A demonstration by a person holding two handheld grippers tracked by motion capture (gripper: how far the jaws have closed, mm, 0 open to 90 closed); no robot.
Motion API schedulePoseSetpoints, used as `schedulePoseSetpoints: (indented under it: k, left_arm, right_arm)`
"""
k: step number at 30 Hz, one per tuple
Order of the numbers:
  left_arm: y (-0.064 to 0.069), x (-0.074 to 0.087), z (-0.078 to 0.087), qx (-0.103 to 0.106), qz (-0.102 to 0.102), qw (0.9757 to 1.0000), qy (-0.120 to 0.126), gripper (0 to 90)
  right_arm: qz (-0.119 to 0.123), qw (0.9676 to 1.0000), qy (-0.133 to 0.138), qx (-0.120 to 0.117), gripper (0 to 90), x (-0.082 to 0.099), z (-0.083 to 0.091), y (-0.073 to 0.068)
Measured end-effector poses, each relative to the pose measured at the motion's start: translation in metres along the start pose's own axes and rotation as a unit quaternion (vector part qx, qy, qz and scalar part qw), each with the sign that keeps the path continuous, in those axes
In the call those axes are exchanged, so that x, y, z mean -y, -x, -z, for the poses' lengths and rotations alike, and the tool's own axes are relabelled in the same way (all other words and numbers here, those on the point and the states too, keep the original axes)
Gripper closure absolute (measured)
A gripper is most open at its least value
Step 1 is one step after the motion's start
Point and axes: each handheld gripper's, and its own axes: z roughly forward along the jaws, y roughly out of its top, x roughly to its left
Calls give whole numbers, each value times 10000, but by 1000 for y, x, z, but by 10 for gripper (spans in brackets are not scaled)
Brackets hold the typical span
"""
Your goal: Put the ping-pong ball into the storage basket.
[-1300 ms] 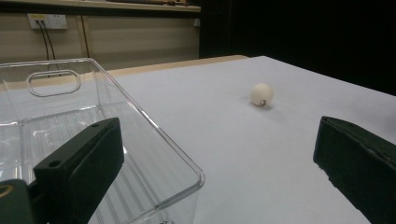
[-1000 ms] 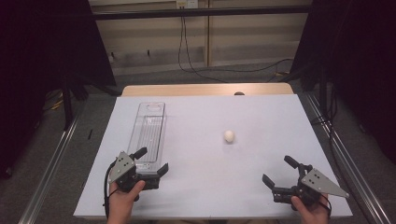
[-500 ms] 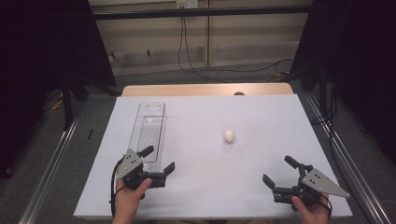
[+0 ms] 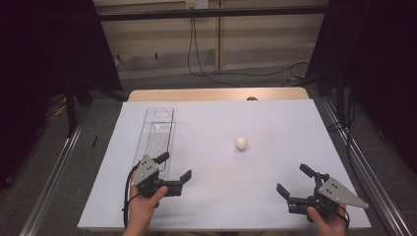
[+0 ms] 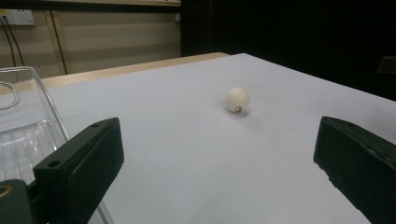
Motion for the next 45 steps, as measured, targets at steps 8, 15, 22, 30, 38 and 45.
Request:
schedulePoseSetpoints:
  k: [8,15,22,30,38,45]
  left_arm:
    - [2,1,-5,17,37,10000,2,18]
    - [5,0,-12,59,46,10000,-46,18]
    - [8,0,-19,111,-1,9998,-149,19]
    - [11,-1,-26,213,-3,9996,-186,18]
    - [14,-2,-34,207,25,9996,-207,18]
    - [17,-2,-42,252,192,9993,-173,19]
  right_arm:
    - [-1,10000,8,-4,0,0,0,0]
    - [-8,10000,-5,-21,0,0,0,0]
    - [-19,10000,15,20,0,-1,0,0]
    - [-28,10000,2,-7,0,0,-1,-1]
    - [-9,10000,-15,-31,0,0,0,0]
    - [-18,10000,-18,-21,0,0,0,0]
